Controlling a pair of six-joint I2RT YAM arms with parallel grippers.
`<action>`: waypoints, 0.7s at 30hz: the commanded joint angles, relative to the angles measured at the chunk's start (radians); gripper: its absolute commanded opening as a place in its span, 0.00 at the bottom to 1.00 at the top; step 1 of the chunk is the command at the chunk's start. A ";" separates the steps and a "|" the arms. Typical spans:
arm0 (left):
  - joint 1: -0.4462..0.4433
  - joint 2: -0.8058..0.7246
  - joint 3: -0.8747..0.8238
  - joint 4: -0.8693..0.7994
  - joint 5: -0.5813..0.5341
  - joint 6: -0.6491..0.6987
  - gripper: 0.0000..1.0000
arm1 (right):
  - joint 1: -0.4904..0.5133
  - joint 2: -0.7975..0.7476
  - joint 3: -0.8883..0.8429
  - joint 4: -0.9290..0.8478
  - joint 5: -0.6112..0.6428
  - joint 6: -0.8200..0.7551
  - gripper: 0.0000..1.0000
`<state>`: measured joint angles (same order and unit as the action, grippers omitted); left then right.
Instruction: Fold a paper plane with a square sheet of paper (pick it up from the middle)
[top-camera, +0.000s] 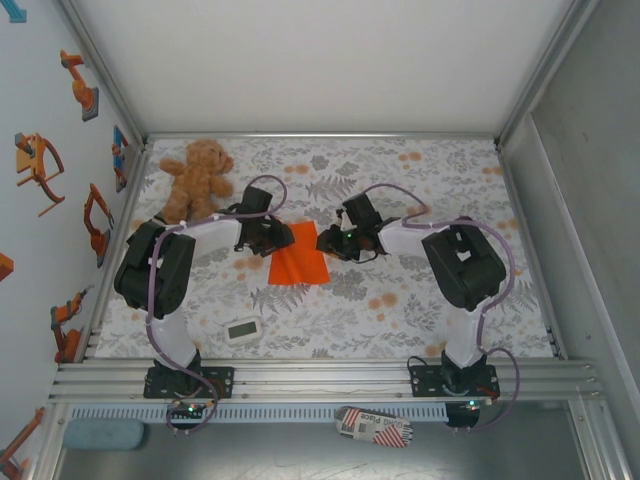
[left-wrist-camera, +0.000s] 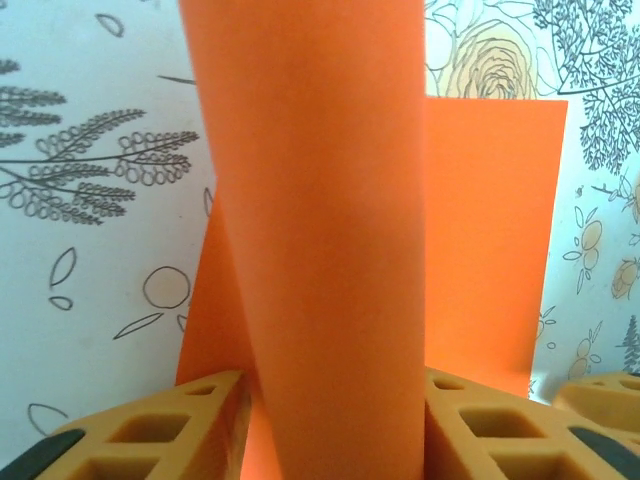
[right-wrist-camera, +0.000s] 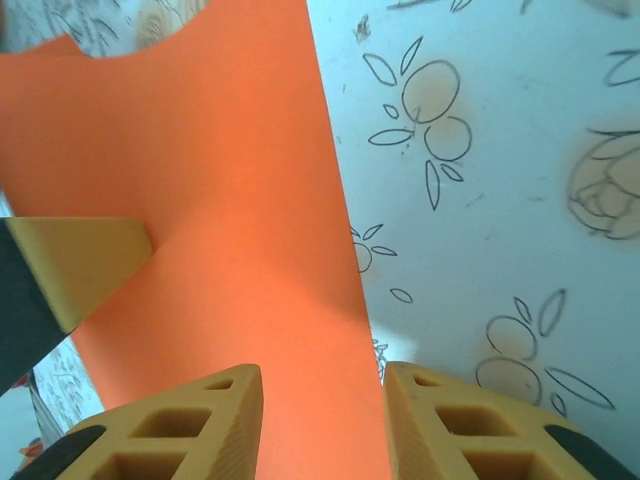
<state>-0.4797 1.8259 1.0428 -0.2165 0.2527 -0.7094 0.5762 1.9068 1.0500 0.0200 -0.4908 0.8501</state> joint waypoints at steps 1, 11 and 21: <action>0.012 -0.034 -0.020 -0.020 0.016 0.037 0.40 | -0.027 -0.074 -0.039 0.082 0.021 0.032 0.37; 0.027 -0.215 -0.049 0.105 0.218 0.038 0.31 | -0.122 -0.143 -0.140 0.255 -0.079 0.080 0.46; 0.040 -0.256 -0.047 0.325 0.456 -0.133 0.30 | -0.185 -0.177 -0.213 0.600 -0.294 0.216 0.76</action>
<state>-0.4488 1.5677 1.0039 0.0124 0.5999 -0.7643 0.3920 1.7550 0.8581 0.4496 -0.6930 1.0016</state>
